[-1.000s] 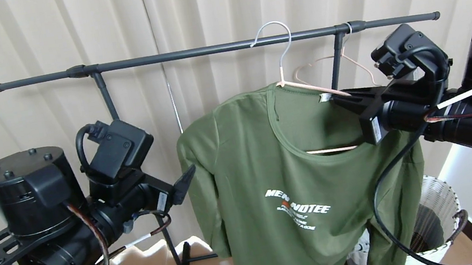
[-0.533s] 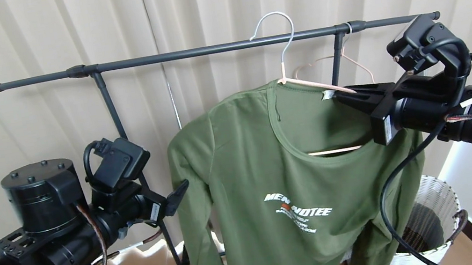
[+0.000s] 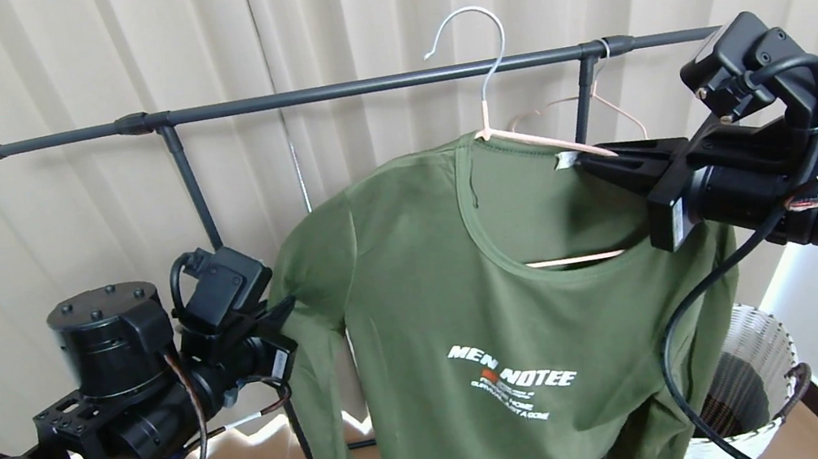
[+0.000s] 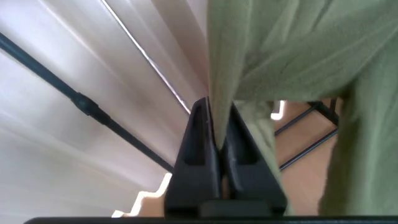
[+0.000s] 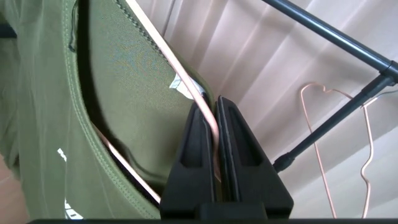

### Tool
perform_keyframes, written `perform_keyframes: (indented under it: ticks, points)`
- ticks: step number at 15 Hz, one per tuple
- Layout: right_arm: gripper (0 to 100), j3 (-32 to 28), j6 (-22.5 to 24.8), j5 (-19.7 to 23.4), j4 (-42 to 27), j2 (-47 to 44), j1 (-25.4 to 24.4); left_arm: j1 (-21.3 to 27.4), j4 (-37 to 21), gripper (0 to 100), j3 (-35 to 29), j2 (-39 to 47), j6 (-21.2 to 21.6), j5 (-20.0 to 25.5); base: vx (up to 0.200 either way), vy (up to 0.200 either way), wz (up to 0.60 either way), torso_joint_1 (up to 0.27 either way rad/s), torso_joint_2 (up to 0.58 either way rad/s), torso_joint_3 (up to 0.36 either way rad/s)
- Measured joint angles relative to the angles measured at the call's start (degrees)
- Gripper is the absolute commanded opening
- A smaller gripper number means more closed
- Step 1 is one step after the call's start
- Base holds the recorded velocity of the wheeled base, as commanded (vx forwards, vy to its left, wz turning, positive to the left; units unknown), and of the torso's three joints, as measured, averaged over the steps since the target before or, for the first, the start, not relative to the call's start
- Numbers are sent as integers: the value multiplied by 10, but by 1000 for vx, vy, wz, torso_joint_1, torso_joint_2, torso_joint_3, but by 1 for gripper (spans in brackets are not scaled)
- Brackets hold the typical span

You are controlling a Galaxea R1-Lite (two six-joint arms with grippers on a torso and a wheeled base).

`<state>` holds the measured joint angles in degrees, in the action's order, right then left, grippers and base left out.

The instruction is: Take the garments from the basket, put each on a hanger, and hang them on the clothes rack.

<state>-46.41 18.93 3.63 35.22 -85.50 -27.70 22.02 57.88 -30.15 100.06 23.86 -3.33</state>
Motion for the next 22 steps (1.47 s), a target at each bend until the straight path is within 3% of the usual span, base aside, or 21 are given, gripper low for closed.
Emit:
perform_keyframes:
  ticks: [6, 9, 10, 16, 20, 22]
  points:
    - [0, 1, -1, -4, -4, 9, 24, -74, 50, 0, 53, -1, 53, -1, 0, 0, 0, 0, 0, 0]
    - [0, 1, -2, -3, -2, 9, 33, -89, 59, 0, 66, -1, 56, -2, 0, 0, 0, 0, 0, 0]
    - [0, 1, -2, -3, -1, 9, 34, -88, 59, 100, 68, -2, 56, -2, 0, 0, 0, 0, 0, 0]
    - [0, -2, -1, -14, -8, 10, 35, -63, 80, 100, 74, -14, 54, 0, 0, 0, 0, 0, 0, 0]
    - [0, -1, -5, -92, -49, 10, 36, -54, 110, 100, 113, -59, 58, 1, 0, 0, 0, 0, 0, 0]
    - [0, -2, -32, -154, -87, 10, 38, -53, 111, 100, 137, -96, 59, 1, 0, 0, 0, 0, 0, 0]
